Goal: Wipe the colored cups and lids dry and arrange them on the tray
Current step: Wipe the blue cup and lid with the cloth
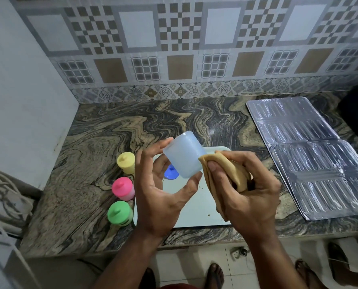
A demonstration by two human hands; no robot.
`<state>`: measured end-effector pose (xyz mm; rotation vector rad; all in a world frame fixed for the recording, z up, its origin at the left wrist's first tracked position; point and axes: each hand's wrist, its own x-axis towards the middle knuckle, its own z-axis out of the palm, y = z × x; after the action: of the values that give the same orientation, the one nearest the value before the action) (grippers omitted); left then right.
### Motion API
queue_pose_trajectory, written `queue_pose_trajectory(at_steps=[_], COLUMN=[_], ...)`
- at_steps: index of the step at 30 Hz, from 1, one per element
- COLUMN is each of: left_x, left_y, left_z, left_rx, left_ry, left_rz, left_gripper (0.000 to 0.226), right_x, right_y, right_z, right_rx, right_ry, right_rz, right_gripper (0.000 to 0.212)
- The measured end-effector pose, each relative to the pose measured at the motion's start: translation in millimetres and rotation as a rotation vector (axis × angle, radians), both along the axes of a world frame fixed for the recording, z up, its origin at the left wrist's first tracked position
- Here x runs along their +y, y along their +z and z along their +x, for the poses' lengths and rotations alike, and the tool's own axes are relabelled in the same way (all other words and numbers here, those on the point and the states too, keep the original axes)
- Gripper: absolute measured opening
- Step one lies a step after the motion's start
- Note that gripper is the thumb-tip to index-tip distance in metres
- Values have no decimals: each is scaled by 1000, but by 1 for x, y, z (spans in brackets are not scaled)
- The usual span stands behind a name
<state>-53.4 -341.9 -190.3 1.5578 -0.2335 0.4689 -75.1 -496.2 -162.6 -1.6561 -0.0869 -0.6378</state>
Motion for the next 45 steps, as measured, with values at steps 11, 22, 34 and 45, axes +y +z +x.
queue_pose_trajectory(at_steps=[11,22,34,45], left_x=[15,27,28,24], left_y=[1,-4,1,-2], left_z=[-3,-4,-2,-9], left_rx=[-128,22,-71,-96], left_ry=[120,152,143,116], left_rz=[265,57,180,120], left_gripper=[68,68,68,68], right_x=[15,16,22,18], right_y=[8,2,0,15], right_z=[17,21,4,28], right_rx=[-4,95,6,89], right_ry=[-80,-5,55,-39], right_rz=[-127,95,18,29], right_gripper=[9,12,11,8])
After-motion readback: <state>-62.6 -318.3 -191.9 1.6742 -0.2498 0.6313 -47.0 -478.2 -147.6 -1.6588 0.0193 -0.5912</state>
